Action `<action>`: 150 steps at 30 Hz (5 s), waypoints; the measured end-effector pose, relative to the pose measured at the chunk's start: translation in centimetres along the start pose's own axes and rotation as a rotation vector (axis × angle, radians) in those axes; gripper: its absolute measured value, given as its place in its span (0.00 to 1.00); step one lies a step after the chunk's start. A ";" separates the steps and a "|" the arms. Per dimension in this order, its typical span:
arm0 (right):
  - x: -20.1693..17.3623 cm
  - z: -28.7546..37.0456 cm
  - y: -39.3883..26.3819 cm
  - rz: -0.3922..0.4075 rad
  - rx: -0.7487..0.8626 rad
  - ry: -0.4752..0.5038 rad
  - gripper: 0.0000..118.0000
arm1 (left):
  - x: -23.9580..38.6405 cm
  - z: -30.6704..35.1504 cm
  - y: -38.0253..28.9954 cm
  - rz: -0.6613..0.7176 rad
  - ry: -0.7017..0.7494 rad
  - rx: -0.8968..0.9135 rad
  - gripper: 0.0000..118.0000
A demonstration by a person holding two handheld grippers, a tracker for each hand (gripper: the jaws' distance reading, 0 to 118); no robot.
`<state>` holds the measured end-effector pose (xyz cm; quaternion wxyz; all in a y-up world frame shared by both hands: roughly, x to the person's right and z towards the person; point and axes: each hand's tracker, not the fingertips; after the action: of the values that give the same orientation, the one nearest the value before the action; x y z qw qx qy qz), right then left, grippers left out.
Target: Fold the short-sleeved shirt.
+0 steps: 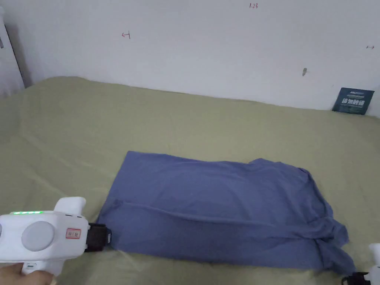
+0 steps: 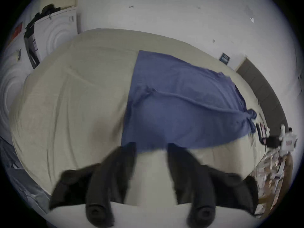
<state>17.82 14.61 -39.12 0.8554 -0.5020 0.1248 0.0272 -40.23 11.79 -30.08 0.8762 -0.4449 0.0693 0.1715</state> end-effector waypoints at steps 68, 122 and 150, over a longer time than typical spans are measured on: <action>2.2 6.3 -3.4 -0.047 -0.074 0.006 0.47 | 1.7 9.3 -3.7 -0.113 -0.043 -0.127 0.68; 3.8 -5.8 17.4 -0.045 -0.098 -0.049 0.01 | 5.1 -7.0 15.0 -0.110 -0.037 -0.236 0.04; 8.3 0.6 -9.6 -0.179 -0.223 -0.037 0.01 | -2.5 4.0 -9.6 0.066 -0.090 -0.303 0.04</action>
<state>27.65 9.72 -32.71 0.7956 -0.6023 0.0598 -0.0263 -39.18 9.15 -19.75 0.7951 -0.5616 0.0180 0.2284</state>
